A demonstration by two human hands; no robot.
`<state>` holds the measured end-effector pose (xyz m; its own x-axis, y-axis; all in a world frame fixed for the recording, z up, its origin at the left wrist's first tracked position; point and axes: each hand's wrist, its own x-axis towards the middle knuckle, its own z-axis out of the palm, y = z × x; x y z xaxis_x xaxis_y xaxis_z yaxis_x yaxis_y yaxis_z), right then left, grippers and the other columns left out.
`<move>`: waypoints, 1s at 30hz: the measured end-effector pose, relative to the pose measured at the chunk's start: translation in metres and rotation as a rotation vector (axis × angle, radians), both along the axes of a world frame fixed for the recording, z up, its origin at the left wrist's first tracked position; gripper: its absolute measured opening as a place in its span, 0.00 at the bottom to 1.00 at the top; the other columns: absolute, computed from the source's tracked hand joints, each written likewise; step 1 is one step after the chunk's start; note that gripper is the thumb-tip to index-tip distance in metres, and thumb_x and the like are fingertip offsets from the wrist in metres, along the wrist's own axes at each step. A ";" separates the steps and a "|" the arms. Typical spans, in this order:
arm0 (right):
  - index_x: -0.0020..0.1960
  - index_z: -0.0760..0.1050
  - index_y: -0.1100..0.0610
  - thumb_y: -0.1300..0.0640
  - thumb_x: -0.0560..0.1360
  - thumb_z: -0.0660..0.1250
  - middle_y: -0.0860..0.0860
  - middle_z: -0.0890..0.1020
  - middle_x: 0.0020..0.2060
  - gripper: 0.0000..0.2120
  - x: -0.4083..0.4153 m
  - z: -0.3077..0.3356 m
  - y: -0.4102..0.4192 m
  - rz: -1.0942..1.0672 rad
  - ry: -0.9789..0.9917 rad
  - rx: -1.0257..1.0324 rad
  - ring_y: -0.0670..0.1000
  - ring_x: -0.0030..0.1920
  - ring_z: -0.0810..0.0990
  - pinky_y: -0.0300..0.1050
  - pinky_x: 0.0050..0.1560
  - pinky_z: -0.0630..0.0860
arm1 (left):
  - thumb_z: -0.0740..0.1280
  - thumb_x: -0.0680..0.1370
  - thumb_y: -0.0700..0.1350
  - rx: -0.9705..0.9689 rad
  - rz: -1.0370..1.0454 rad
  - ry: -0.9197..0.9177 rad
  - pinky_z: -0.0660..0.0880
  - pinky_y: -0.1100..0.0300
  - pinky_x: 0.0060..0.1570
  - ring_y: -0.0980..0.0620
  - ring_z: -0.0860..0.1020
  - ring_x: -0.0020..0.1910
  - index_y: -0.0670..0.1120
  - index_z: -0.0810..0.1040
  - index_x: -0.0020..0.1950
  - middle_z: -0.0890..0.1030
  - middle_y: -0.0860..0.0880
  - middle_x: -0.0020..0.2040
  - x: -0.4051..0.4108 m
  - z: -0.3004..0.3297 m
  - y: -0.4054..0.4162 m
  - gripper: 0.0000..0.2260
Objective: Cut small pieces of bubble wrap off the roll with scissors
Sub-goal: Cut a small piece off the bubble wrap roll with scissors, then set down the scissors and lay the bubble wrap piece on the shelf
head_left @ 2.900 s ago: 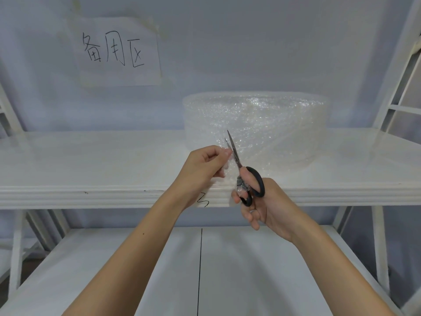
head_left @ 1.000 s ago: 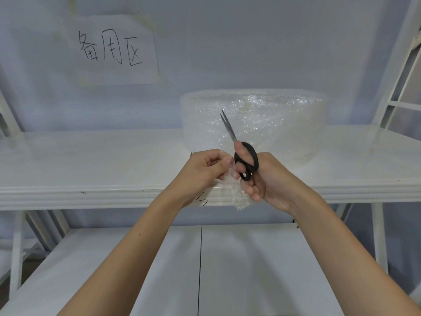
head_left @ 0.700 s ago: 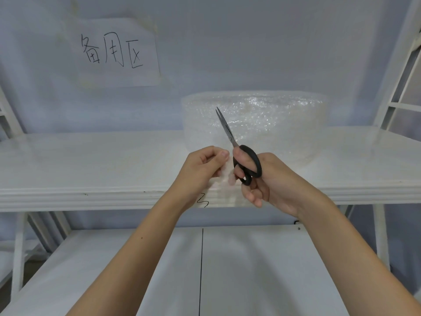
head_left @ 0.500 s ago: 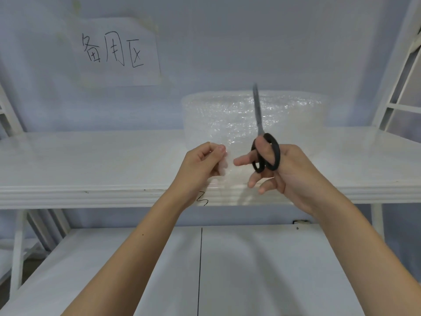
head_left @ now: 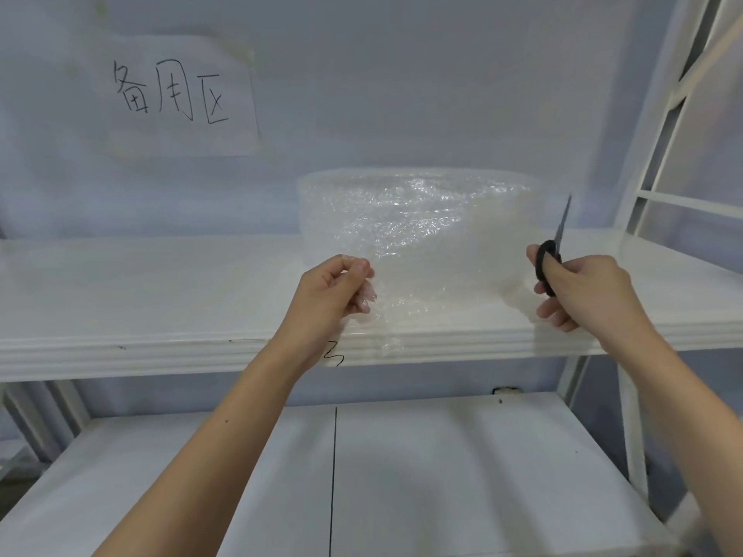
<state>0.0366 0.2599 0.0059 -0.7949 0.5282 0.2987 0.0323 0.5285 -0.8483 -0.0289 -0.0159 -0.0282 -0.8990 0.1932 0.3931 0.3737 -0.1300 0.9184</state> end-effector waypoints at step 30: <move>0.44 0.83 0.58 0.57 0.73 0.72 0.54 0.86 0.36 0.04 -0.027 -0.005 -0.175 0.718 0.082 -0.098 0.51 0.32 0.83 0.43 0.37 0.80 | 0.67 0.80 0.42 0.043 0.115 0.090 0.79 0.62 0.40 0.52 0.78 0.35 0.48 0.85 0.49 0.81 0.52 0.37 0.019 0.017 -0.043 0.07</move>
<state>0.0097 0.0850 0.0009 -0.9326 -0.0874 0.3502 -0.3593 0.3170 -0.8778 -0.0103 -0.0594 -0.0115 -0.8750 0.0724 0.4788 0.4689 -0.1196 0.8751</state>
